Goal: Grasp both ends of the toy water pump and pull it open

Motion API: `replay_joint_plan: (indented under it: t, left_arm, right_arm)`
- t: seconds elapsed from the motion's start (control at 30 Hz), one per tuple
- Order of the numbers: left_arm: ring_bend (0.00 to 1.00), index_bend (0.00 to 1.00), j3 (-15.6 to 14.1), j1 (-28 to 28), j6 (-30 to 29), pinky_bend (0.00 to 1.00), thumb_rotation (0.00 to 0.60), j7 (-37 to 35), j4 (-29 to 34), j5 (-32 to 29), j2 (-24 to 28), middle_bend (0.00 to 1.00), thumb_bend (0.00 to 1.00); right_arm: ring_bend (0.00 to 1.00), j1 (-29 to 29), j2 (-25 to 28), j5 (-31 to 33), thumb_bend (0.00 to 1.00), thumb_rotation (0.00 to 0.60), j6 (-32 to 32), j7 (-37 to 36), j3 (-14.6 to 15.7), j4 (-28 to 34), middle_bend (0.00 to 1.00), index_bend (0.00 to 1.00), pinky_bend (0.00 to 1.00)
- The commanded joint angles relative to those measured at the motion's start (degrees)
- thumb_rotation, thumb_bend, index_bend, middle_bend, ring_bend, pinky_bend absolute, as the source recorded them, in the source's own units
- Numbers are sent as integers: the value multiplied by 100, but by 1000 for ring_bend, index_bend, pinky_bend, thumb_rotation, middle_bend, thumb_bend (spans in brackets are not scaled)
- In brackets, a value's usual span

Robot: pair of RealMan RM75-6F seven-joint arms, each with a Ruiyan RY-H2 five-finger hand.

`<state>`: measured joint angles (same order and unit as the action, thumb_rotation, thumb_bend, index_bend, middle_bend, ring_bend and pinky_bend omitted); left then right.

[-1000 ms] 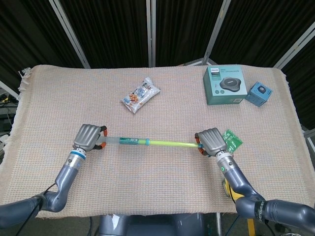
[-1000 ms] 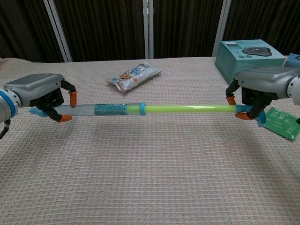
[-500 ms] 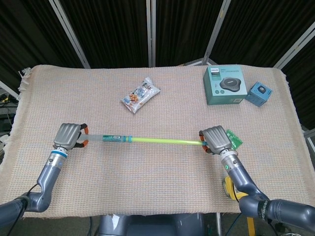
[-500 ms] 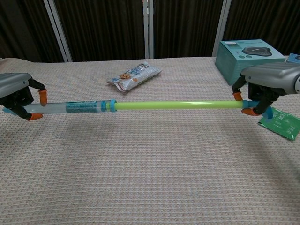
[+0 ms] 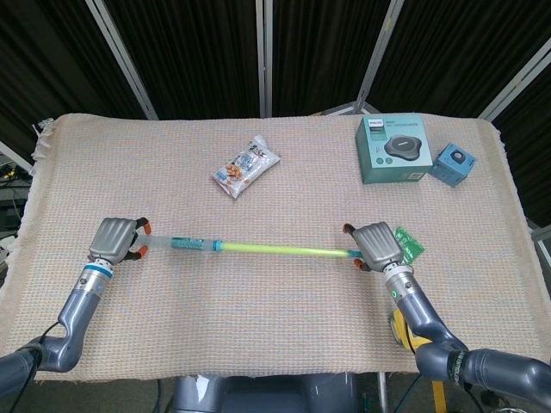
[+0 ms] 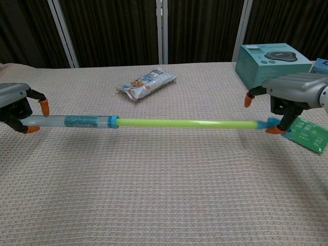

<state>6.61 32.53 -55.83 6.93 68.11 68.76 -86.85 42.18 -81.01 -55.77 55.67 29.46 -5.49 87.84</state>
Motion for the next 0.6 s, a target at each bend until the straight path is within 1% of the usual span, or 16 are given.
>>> replay_joint_plan:
  t: [0.03,0.07,0.1,0.13,0.17,0.2,0.23,0.27,0.3,0.33,0.37,0.43,0.47,0.5,0.53,0.6]
  left_arm:
    - [768,0,16,-77,-149,952,600,-100,95,61,79,748,46]
    - [737,0,18,-125,-255,911,600,-121,174,101,139,699,25]
    - [714,0,19,-170,-345,876,600,-134,266,134,206,662,16]
    - [666,0,23,-232,-459,807,600,-166,417,174,310,593,3]
    - [598,0,22,-284,-552,714,600,-205,559,218,410,508,0]
    - [538,0,18,-334,-641,642,600,-237,694,265,511,443,0]
    - [433,0,7,-382,-727,524,600,-262,826,319,609,337,0]
    - [317,0,-7,-460,-882,402,600,-294,1013,409,748,225,0]
    - [240,0,-26,-529,-1016,324,600,-322,1161,492,858,154,0]
    - [133,0,-49,-604,-1163,214,600,-354,1310,586,968,70,0]
    - [56,0,-86,-712,-1367,121,600,-401,1505,717,1114,19,0]
    - [2,0,-181,-939,-1739,26,600,-456,1868,933,1388,0,0]
    - [0,0,-224,-1024,-1863,4,600,-461,2002,1008,1487,0,0]
    - [0,0,-273,-1108,-1975,0,600,-467,2130,1083,1583,0,0]
    - [0,0,-304,-1164,-2050,0,600,-471,2207,1128,1644,0,0]
    - [0,0,-383,-1318,-2254,0,600,-460,2398,1235,1784,0,0]
  right_arm:
    - [984,-49,18,-28,0,600,49,-40,9,32,917,0,1000]
    - [971,-81,59,-81,0,600,79,-88,16,90,893,0,1000]
    - [940,-115,108,-149,0,600,118,-144,21,155,845,0,990]
    - [897,-165,185,-257,0,600,187,-217,29,244,781,0,955]
    - [860,-211,261,-352,0,600,243,-278,43,326,728,0,914]
    - [790,-255,342,-449,0,600,295,-338,58,408,639,0,821]
    - [709,-300,427,-548,0,600,344,-400,74,492,546,0,701]
    - [647,-374,551,-703,0,600,450,-497,91,605,486,0,615]
    - [547,-446,650,-840,0,600,558,-577,110,693,399,0,486]
    - [441,-527,752,-996,0,600,681,-667,136,772,316,0,366]
    - [369,-647,887,-1228,0,600,865,-800,180,860,263,0,292]
    - [186,-911,1120,-1700,0,600,1284,-1075,287,958,125,0,99]
    - [136,-1015,1192,-1911,0,600,1462,-1173,338,946,87,0,55]
    - [72,-1123,1247,-2124,0,600,1645,-1264,397,915,41,0,13]
    - [29,-1197,1279,-2257,0,600,1773,-1319,434,886,13,0,0]
    - [0,-1392,1348,-2549,0,600,2073,-1473,537,822,0,0,0]
